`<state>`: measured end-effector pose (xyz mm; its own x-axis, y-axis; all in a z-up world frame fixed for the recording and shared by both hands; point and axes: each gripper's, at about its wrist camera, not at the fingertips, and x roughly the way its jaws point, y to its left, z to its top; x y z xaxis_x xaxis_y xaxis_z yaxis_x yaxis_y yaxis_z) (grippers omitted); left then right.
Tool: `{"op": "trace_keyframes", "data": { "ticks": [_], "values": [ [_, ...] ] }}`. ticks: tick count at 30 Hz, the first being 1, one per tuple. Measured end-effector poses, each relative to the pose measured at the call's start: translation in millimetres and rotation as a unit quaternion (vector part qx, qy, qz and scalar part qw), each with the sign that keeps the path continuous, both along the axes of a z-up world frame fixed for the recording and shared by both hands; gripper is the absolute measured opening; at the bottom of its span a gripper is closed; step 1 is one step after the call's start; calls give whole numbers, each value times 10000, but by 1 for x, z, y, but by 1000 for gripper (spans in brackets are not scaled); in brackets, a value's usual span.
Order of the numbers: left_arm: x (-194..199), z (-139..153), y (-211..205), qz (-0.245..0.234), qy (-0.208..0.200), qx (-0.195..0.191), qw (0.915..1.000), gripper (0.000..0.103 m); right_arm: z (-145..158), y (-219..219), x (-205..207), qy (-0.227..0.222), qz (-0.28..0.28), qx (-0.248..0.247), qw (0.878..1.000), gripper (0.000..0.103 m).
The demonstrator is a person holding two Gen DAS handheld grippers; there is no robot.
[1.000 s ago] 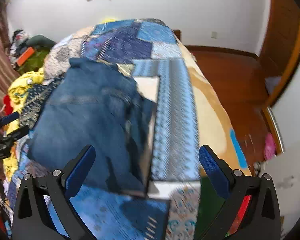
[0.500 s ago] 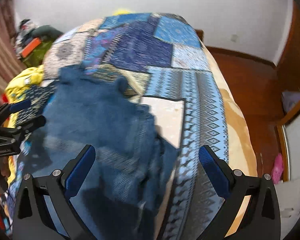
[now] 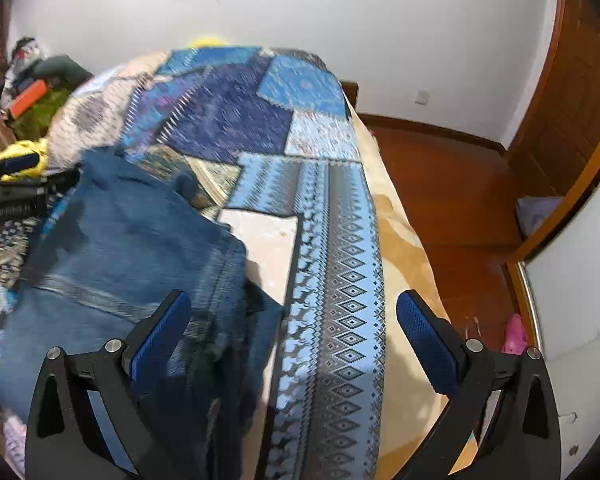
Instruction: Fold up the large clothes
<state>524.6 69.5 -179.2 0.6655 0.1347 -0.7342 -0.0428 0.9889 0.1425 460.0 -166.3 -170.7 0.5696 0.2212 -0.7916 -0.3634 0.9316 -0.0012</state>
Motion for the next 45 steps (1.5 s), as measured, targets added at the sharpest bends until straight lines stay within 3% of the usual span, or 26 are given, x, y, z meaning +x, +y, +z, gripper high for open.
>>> {"op": "trace_keyframes", "data": {
  "ticks": [6, 10, 14, 20, 25, 27, 33, 34, 35, 39, 40, 43, 45],
  "values": [
    [-50, 30, -3, -398, -42, -339, 9986, 101, 27, 1, -23, 0, 382, 481, 9981, 103],
    [-75, 27, 3, -432, 89, -614, 9971, 101, 26, -1, -34, 288, 608, 915, 9935, 103],
    [-95, 4, 12, -425, 477, -1082, 9921, 101, -3, -9, -32, 1040, 640, 1483, 9814, 103],
    [-98, -40, 18, -438, 1139, -1728, 9774, 101, -61, -17, -21, 2161, 469, 1817, 9582, 103],
    [-80, -64, 20, -464, 1528, -2851, 9451, 101, -92, -17, -3, 2791, 559, 2383, 9285, 103],
    [-72, -70, 17, -519, 1633, -3044, 9370, 101, -97, -15, 3, 2894, 607, 2609, 9190, 103],
    [-48, -87, 5, -584, 1924, -3415, 9181, 101, -100, 7, 17, 3048, 832, 2739, 9084, 103],
    [-45, -91, 4, -578, 1977, -3528, 9127, 98, -102, 9, 20, 3077, 835, 2780, 9061, 103],
    [-43, -95, 4, -597, 2021, -3696, 9050, 89, -102, 11, 22, 3086, 824, 2792, 9056, 103],
    [-46, -96, 8, -538, 1893, -3931, 8982, 81, -102, 9, 22, 2912, 717, 2838, 9108, 78],
    [-50, -93, 9, -541, 1835, -3954, 8984, 73, -103, 6, 21, 2894, 626, 2875, 9109, 67],
    [-58, -82, 9, -645, 1684, -3946, 9010, 54, -104, -3, 20, 3010, 471, 3079, 9013, 51],
    [-65, -70, 6, -773, 1602, -3825, 9066, 48, -98, 0, 17, 2981, 492, 2967, 9059, 43]
  ]
}}
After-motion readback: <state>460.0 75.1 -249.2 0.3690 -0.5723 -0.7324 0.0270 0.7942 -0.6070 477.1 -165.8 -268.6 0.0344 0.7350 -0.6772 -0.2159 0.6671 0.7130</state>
